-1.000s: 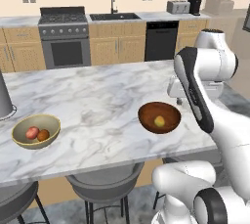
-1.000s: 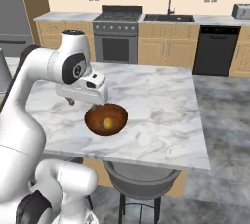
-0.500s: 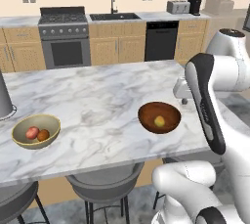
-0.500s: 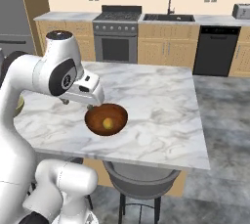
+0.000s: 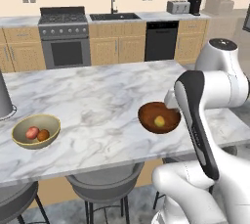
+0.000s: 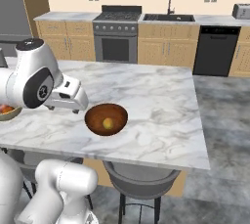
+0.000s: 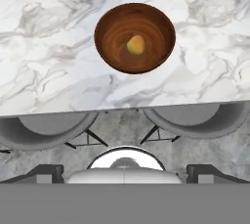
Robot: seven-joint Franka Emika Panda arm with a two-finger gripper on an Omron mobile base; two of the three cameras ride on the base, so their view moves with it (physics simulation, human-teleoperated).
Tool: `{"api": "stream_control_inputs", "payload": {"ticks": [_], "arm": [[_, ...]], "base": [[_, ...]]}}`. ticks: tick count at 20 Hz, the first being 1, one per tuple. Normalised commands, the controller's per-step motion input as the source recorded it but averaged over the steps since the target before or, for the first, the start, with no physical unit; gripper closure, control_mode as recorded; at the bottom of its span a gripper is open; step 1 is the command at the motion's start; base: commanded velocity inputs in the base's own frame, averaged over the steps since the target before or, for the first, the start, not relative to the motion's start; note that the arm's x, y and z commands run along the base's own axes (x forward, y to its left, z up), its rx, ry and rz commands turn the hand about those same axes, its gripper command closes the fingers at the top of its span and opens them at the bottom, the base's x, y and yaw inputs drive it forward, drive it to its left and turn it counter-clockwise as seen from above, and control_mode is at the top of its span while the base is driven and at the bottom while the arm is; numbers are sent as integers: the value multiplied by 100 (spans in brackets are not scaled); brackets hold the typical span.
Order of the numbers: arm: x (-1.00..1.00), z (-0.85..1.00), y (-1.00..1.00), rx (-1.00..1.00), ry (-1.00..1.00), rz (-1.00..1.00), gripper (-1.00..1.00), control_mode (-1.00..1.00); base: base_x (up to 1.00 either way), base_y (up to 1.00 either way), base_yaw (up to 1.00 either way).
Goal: Take the fruits from the plate on the dining counter and place two fruits in each bowl.
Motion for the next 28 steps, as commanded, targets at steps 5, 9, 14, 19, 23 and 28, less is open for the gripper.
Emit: {"api": "stream_control_inputs", "payload": {"ticks": [5, 9, 14, 19, 23, 28], "arm": [[0, 0, 0, 0, 0, 0, -100, -100], [0, 0, 0, 0, 0, 1, -100, 100], [0, 0, 0, 0, 0, 0, -100, 100], [0, 0, 0, 0, 0, 0, -100, 100], [0, 0, 0, 0, 0, 0, -100, 100], [0, 0, 0, 0, 0, 0, -100, 100]], "base": [[0, 0, 0], [-7, 0, 0], [-93, 20, 0], [-62, 100, 0], [-17, 100, 0], [-1, 100, 0]]}}
